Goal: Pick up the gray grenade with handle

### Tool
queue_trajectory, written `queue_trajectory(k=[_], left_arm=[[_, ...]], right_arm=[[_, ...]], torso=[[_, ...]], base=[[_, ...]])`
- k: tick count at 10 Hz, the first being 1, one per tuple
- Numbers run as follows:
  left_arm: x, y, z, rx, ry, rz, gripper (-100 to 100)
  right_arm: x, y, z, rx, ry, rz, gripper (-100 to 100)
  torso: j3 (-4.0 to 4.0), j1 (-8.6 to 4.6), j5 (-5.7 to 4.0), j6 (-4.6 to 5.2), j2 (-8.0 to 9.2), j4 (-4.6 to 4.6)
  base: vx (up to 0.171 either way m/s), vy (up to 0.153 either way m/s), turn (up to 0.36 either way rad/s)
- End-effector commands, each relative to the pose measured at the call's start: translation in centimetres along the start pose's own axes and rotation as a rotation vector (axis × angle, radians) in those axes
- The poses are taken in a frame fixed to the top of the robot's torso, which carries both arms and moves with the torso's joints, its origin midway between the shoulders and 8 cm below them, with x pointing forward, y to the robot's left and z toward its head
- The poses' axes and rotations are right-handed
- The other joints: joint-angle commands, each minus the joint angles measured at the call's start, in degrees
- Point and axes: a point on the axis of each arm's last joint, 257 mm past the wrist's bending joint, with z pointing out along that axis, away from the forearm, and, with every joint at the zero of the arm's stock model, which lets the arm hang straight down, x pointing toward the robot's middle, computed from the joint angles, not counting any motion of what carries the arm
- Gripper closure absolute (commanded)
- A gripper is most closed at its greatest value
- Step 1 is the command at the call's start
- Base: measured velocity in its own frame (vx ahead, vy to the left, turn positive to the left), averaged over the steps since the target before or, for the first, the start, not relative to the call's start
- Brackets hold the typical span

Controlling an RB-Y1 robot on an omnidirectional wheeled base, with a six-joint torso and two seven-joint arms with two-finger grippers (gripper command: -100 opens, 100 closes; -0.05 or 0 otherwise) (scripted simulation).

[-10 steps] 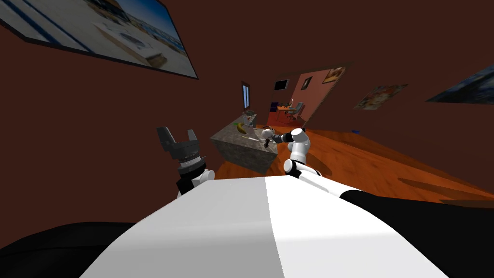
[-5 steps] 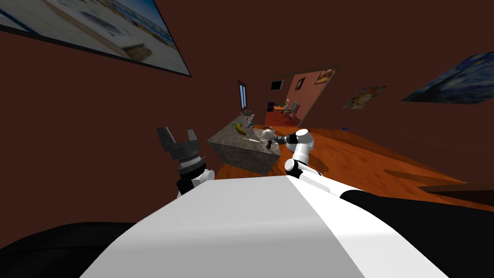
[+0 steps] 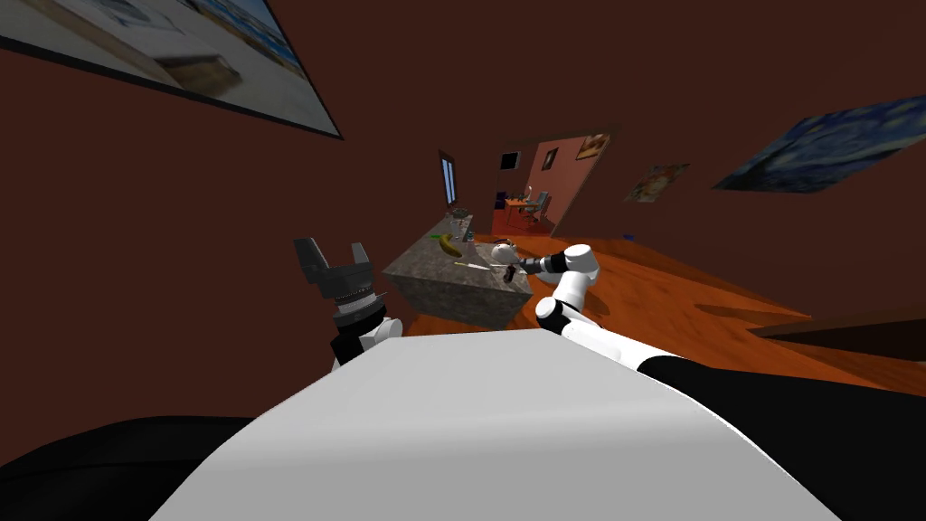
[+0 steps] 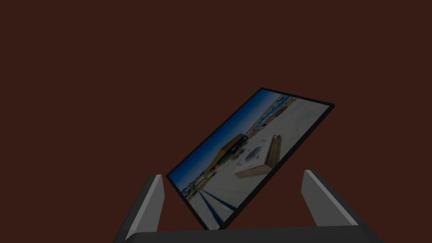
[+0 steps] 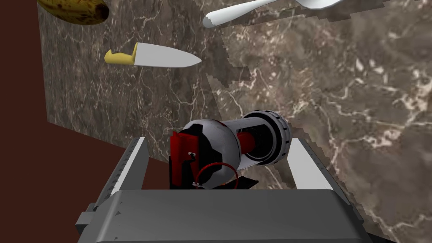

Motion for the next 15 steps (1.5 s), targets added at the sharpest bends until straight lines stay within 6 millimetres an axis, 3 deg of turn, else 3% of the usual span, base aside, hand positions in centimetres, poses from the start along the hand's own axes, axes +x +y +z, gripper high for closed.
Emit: queue_trajectory(k=[1,4,6,7,11,12,13,15], left_arm=[[0.0,0.0,0.0,0.000,0.000,0.000,0],[0.0,0.0,0.0,0.000,0.000,0.000,0],[0.0,0.0,0.0,0.000,0.000,0.000,0],[0.0,0.0,0.0,0.000,0.000,0.000,0],[0.0,0.0,0.0,0.000,0.000,0.000,0],[0.0,0.0,0.0,0.000,0.000,0.000,0],[0.0,0.0,0.0,0.000,0.000,0.000,0],[0.0,0.0,0.0,0.000,0.000,0.000,0]], right_arm=[[-0.4,0.3,-0.4,0.008,-0.013,-0.022,-100],[-1.6,1.3,-1.9,0.047,-0.046,-0.044,-100],[-1.5,1.2,-1.8,0.043,-0.043,-0.051,-100],[-1.6,1.2,-1.8,0.045,-0.045,-0.055,100],[-1.6,1.2,-1.8,0.044,-0.045,-0.054,100],[-1.6,1.2,-1.8,0.044,-0.045,-0.054,0],[-1.0,0.8,-1.1,0.027,-0.030,-0.042,100],[-0.4,0.3,-0.4,0.008,-0.013,-0.022,100]], torso=[[0.00,0.00,0.00,0.00,0.00,0.00],[0.01,0.02,0.01,-0.05,0.03,0.00],[0.02,-0.06,-0.01,-0.05,0.04,0.00],[0.09,-0.26,-0.05,-0.05,0.17,0.03],[0.20,-0.43,-0.08,-0.04,0.34,0.10],[0.21,-0.44,-0.08,-0.04,0.35,0.10],[0.21,-0.44,-0.08,-0.04,0.35,0.10],[0.48,-0.91,-0.17,-0.15,0.83,0.20]], base=[[0.072,0.103,-0.102],[0.090,0.122,-0.154],[0.051,0.068,-0.054],[0.005,0.008,-0.004],[0.000,0.000,0.000],[0.000,0.000,0.000],[-0.078,-0.081,0.196],[-0.156,-0.168,0.240]])
